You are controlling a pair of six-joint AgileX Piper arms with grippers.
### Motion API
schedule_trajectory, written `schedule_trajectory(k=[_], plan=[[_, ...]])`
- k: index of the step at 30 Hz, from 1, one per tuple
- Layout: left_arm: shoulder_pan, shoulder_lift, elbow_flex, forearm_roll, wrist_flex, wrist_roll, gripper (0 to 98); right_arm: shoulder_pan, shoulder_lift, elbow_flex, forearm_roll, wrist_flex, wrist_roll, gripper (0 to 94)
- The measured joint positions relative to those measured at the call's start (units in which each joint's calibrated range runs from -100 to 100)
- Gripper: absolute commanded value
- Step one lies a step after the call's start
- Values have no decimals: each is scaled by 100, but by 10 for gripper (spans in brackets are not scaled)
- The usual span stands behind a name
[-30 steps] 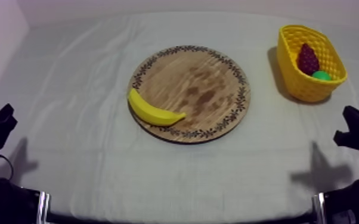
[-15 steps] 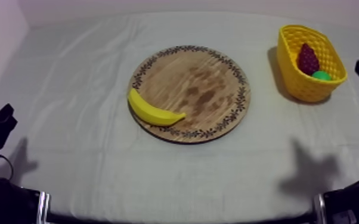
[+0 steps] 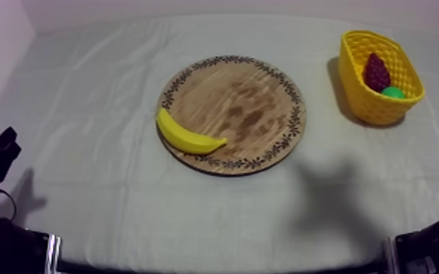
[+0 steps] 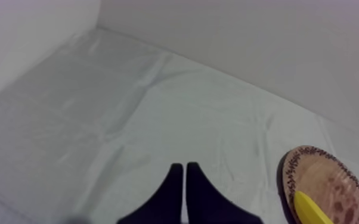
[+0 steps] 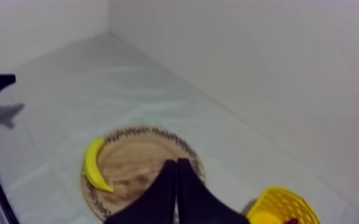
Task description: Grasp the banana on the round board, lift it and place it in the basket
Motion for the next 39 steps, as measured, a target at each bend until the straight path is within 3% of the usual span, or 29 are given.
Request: schedule_trajectory(k=[15, 29, 39], plan=[[0, 0, 0, 0, 0, 0, 1, -683, 3027, -2334, 165, 171, -83, 7], [0, 0, 0, 0, 0, 0, 1, -1141, 5226, -2887, 114, 394, 244, 7], [0, 0, 0, 0, 0, 0, 1, -1447, 6415, -3201, 340, 630, 156, 7]])
